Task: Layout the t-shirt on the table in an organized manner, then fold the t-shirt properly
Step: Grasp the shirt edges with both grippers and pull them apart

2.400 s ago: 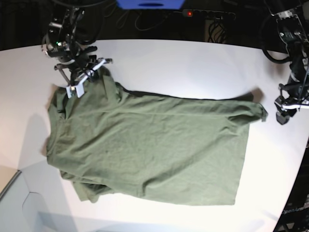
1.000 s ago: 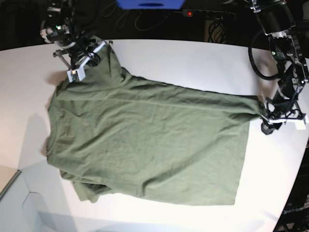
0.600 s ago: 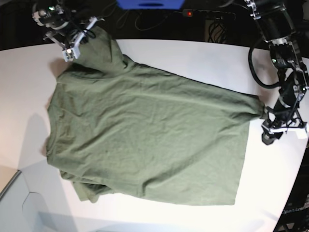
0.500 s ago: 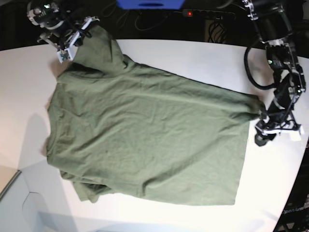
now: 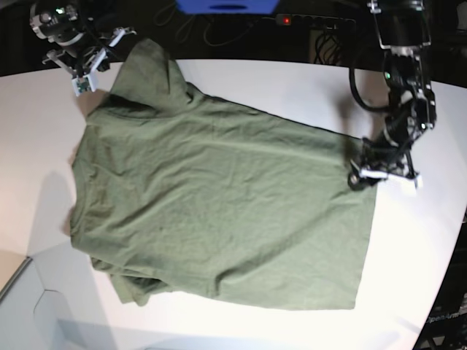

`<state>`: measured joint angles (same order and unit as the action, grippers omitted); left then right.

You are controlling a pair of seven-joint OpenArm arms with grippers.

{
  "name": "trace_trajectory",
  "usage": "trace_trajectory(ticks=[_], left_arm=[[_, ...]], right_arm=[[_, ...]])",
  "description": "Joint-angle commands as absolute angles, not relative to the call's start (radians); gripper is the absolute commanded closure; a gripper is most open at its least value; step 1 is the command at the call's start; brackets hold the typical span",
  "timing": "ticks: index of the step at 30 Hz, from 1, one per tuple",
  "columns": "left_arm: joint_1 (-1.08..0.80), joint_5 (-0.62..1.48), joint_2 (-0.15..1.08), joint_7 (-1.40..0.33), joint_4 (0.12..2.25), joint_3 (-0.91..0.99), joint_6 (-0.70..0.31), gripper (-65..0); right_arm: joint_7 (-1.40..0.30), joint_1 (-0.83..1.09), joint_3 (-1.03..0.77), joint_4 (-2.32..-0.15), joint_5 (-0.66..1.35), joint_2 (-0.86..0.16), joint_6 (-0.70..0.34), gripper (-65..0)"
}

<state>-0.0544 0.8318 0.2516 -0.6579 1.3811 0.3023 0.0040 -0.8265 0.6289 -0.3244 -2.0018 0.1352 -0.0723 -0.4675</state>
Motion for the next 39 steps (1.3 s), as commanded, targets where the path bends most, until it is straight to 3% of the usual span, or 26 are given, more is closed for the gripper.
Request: trace_trajectory(ticks=[1,11,20,27,39], left_arm=[[-0.056,0.842,0.263,-0.647,1.389,0.308,0.002,-29.8],[-0.216,0.849,0.28,-0.679,1.408,0.283,0.002,-29.8],[-0.335,0.852,0.208,-0.786,1.77,0.254,0.002,-29.8],[-0.355,0.852,0.232,-0.825,1.937,0.292,0.002,-29.8],[-0.338,0.842,0.237,-0.819,1.728,0.423,0.002,-29.8]], right_arm=[[-0.808,0.631,-0.329,-2.017,0.137,-0.085,-0.466,0.0],[-0.808,0.599,-0.331,-2.017,0.137,-0.082,-0.466,0.0],[-0.808,0.596,-0.331,-2.017,0.137,-0.082,-0.466,0.0],[-0.808,0.584,-0.331,-2.018,0.137,-0.081,-0.466,0.0],[-0.808,0.576,-0.335,-2.02,0.137,-0.082,-0.466,0.0]])
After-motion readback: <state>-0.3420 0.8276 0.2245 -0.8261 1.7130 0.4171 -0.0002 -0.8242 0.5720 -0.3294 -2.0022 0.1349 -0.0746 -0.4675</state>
